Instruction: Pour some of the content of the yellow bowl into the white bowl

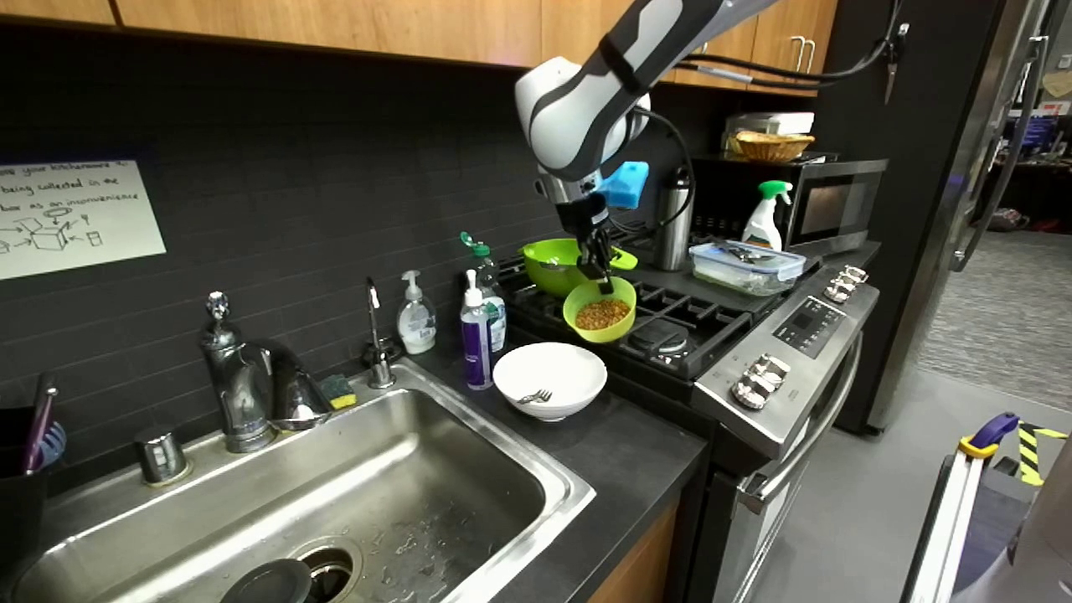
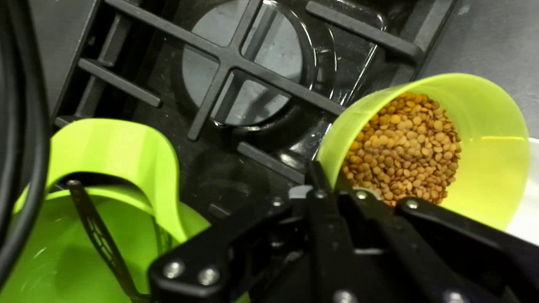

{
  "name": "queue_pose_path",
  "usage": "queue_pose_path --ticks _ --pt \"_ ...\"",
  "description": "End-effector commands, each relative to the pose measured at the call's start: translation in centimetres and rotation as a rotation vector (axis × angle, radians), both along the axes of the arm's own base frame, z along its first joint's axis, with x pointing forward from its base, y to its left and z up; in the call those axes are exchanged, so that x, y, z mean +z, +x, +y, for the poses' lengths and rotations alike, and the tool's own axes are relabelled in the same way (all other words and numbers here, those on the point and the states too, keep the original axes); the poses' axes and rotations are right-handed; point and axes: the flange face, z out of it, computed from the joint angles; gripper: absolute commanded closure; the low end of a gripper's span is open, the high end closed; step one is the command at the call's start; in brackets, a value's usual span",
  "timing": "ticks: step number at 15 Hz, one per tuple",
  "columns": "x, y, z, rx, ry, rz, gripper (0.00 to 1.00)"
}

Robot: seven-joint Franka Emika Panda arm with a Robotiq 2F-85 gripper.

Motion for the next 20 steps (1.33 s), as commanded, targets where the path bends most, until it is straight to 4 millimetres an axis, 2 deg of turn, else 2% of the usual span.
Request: queue_pose_path --ticks 1,20 --pt "0.6 0.1 0.7 0.006 -0.04 0.011 0.99" --pt "1.1 0.6 4.0 0.117 -0.139 0.032 0.99"
